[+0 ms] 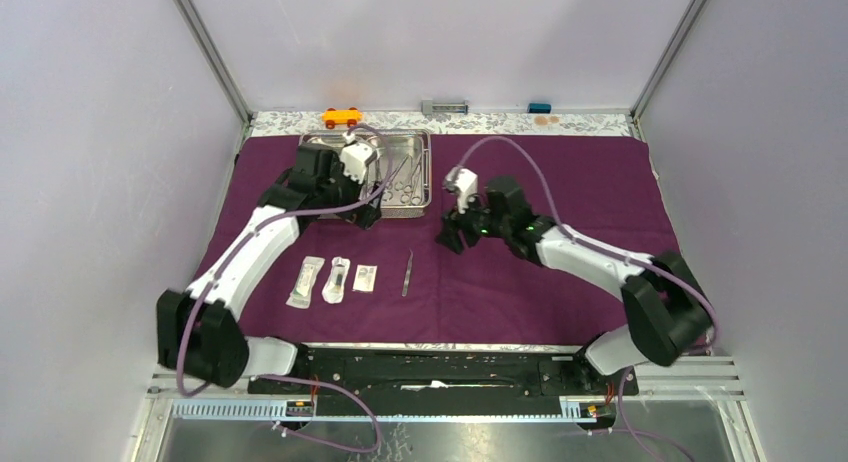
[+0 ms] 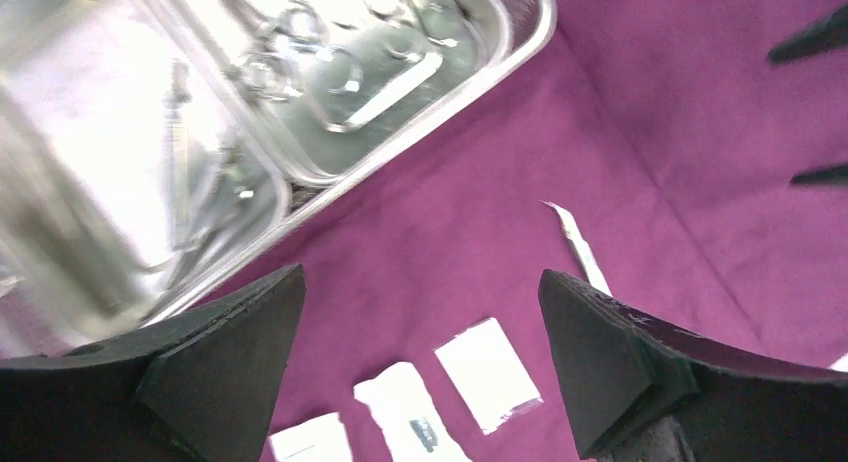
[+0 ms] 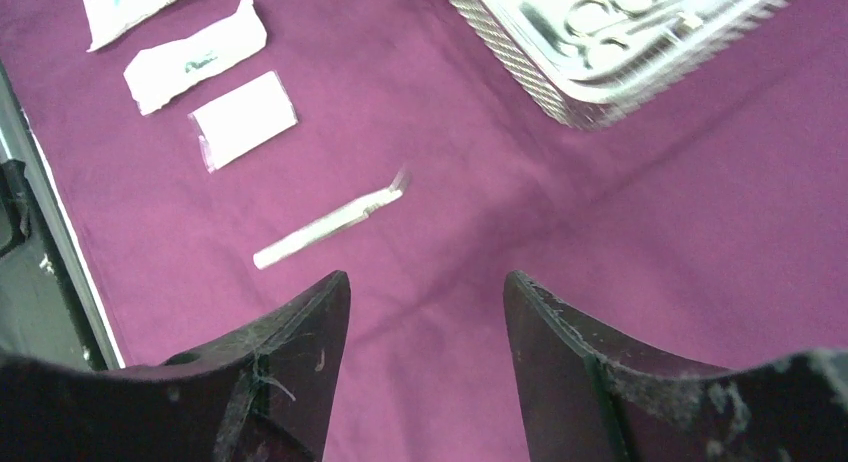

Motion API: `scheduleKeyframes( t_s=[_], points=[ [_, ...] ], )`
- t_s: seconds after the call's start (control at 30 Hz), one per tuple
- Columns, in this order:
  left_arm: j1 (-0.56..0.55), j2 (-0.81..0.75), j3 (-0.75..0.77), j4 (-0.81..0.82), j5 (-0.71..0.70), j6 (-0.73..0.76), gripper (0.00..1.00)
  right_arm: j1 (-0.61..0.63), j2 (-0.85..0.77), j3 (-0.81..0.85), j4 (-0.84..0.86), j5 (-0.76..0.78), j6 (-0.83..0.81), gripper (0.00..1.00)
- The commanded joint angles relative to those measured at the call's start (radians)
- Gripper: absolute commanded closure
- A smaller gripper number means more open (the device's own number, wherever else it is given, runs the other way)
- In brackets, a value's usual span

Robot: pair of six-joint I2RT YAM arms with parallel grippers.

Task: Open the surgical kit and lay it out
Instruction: Adjust the medical item in the surgical kit.

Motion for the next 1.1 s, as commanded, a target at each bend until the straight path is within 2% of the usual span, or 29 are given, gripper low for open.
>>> scheduleKeyframes(
  t_s=[0.0, 0.13, 0.3, 0.4, 0.67, 1.07],
  points=[
    [0.018, -0.143, -0.035, 0.093, -0.244, -0.027, 0.01, 0.128, 0.154, 0.189, -0.117, 0.152, 0.025, 0.37],
    [0.109, -0.154, -0.037, 0.039, -0.255, -0.052, 0.01, 0.218, 0.296, 0.334, -0.206, 0.221, 0.051, 0.42],
    [0.260, -0.133, -0.023, 0.006, -0.136, -0.076, 0.01, 0.279, 0.426, 0.449, -0.290, 0.294, 0.068, 0.47],
    [0.311, -0.135, -0.024, 0.007, -0.074, -0.080, 0.01, 0.289, 0.485, 0.505, -0.332, 0.337, 0.062, 0.49],
    [0.334, -0.132, -0.022, 0.017, -0.015, -0.080, 0.01, 0.293, 0.563, 0.566, -0.359, 0.387, 0.037, 0.52],
    [0.338, -0.106, -0.021, 0.019, 0.029, -0.070, 0.01, 0.293, 0.630, 0.625, -0.376, 0.400, 0.026, 0.63]
  ],
)
